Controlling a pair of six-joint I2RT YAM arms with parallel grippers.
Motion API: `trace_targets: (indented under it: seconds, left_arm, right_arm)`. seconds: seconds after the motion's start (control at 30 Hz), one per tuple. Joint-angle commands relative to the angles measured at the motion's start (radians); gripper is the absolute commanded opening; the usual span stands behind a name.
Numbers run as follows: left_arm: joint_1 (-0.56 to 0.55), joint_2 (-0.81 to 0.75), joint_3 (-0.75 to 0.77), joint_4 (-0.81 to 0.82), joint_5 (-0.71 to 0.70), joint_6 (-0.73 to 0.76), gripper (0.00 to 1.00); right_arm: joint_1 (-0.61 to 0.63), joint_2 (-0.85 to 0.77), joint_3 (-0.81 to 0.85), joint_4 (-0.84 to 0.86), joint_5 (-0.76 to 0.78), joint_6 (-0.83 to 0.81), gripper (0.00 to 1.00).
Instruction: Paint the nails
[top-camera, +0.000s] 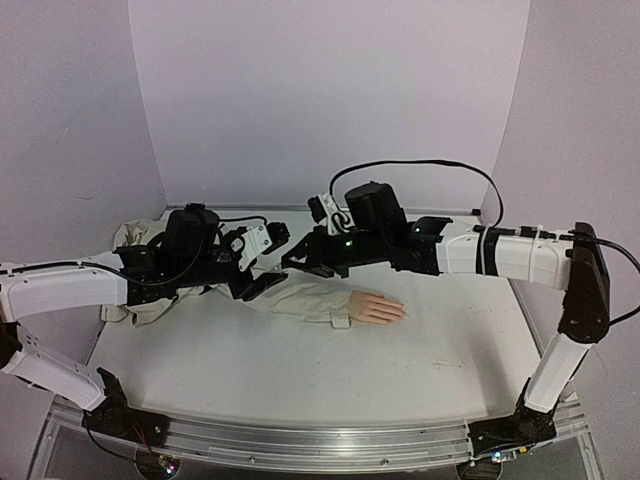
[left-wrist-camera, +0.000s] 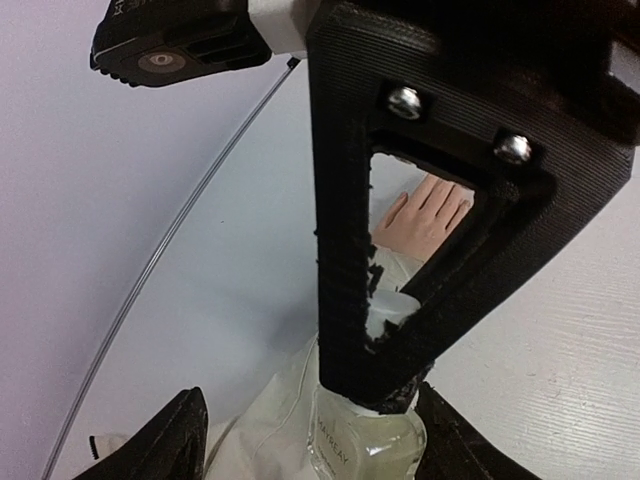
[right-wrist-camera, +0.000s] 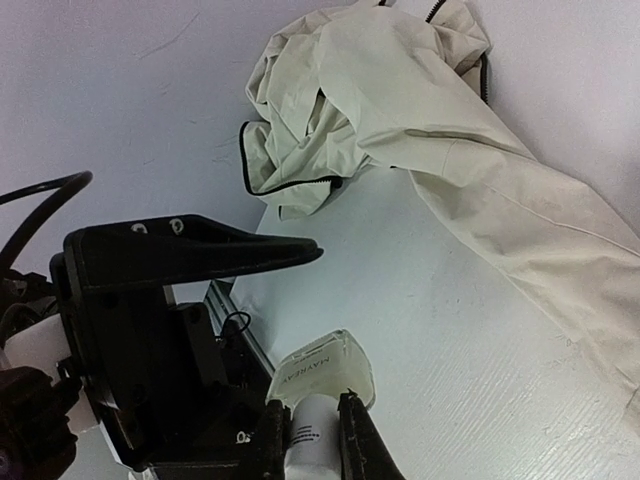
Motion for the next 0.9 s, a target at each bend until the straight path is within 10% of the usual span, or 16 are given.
trace_targets:
  seconds: [0.0,0.87]
  left_arm:
    - [-0.016,-0.037,-0.008,0.057,-0.075,0.059,0.71]
    - [-0.042,-0.011,-0.004,0.038,-0.063,0.127,0.42]
  right_arm:
    - [0.003,-0.053,0.016,0.052,0.048,0.020,0.00]
    - [0.021,-0.039,0.046,0.050,0.032,0.031,0.00]
